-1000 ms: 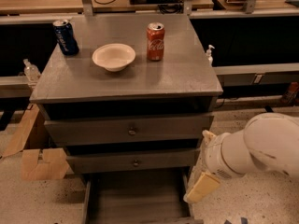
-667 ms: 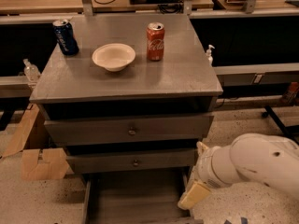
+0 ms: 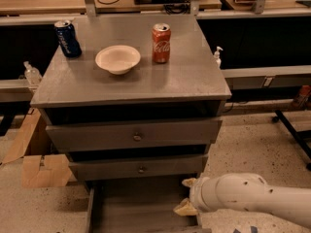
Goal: Close bottom drawer
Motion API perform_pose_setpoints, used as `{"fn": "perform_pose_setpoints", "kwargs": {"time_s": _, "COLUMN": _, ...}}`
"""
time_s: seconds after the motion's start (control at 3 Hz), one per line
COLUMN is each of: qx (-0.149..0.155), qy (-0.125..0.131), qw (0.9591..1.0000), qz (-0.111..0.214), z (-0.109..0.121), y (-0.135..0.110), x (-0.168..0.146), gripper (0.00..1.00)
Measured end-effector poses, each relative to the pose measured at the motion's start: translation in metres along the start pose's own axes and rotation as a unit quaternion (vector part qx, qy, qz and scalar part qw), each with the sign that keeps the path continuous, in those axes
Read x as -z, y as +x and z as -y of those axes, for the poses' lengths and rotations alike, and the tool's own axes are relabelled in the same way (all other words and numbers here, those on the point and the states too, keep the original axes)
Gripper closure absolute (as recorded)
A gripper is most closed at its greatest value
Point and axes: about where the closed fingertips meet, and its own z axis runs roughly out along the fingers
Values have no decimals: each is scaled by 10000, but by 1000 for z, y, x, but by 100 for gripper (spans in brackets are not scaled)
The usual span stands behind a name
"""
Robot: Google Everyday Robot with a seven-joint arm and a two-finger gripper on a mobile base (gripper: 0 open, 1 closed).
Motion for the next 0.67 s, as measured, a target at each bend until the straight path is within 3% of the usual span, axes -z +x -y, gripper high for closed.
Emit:
{"fn": "perform_pose_setpoints", "kwargs": {"time_s": 0.33, "qx": 139, "qy": 83, "qw": 9998, "qz": -92, "z": -1, "y": 24, "x": -44, "gripper": 62}}
{"fn": "perform_pose_setpoints", "kwargs": {"time_s": 0.67, "qx": 36, "qy": 19, "qw": 9997, "qz": -260, "z": -11, "y": 47, "x": -81, "gripper": 87}}
